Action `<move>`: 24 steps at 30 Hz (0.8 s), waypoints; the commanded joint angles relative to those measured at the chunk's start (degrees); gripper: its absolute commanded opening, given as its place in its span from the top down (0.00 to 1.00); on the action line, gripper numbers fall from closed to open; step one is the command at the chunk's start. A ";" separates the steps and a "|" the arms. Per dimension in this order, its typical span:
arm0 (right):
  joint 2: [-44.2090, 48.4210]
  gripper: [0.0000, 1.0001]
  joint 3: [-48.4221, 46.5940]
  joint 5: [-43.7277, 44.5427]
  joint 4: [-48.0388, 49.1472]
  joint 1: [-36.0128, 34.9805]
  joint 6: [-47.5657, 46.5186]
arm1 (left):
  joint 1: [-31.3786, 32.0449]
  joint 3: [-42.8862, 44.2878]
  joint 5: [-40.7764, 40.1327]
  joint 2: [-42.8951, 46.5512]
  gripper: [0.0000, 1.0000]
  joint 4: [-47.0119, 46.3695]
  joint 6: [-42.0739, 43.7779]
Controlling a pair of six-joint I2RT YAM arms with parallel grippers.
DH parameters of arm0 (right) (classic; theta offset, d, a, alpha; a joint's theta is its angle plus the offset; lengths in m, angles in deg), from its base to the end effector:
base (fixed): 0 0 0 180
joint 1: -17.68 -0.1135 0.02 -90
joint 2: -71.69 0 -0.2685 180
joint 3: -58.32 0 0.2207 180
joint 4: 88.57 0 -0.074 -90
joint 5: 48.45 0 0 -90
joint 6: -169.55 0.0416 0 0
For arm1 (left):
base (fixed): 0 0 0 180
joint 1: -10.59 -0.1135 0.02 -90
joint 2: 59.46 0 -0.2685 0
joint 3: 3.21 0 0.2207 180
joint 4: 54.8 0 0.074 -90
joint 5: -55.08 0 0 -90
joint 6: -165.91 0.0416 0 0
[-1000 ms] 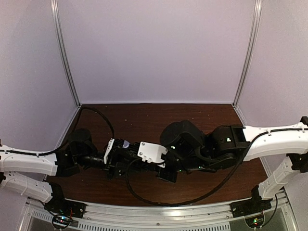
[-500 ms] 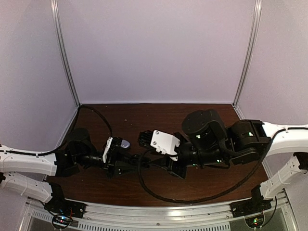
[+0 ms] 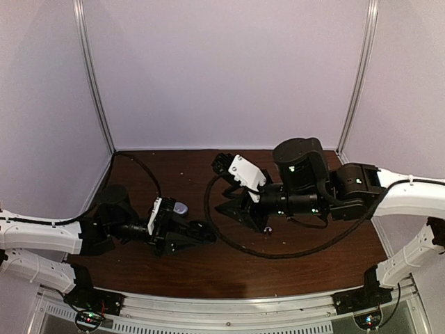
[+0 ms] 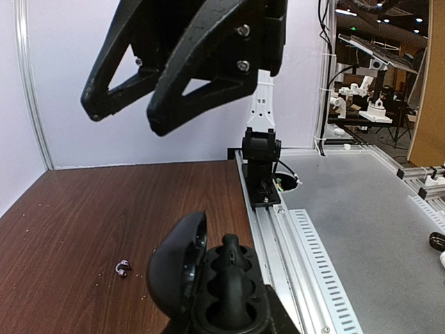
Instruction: Insert the wireless bluetooth earbuds into the charging case
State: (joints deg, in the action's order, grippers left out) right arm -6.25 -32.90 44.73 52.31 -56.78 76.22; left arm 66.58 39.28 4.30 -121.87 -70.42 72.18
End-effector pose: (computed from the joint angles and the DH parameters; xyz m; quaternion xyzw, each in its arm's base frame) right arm 0.0780 0.2717 0.3764 -0.5203 0.6685 0.2897 0.4455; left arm 0.0951 -0.1880 0.2683 0.5091 0.5195 -0.5323 0.4331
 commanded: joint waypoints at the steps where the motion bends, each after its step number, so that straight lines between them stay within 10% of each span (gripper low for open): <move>1: 0.02 0.62 1.79 -4.66 4.07 1.07 2.19 | 0.19 0.97 0.74 0.49 1.00 -3.41 0.12; 24: -3.16 0.64 2.69 -7.15 4.28 1.62 0.62 | 0.22 1.88 -1.73 -0.94 1.00 -3.49 -3.28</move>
State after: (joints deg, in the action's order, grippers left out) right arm -11.75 -31.26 39.79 55.08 -55.14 77.35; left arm 66.58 39.35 4.19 -122.22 -71.10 71.00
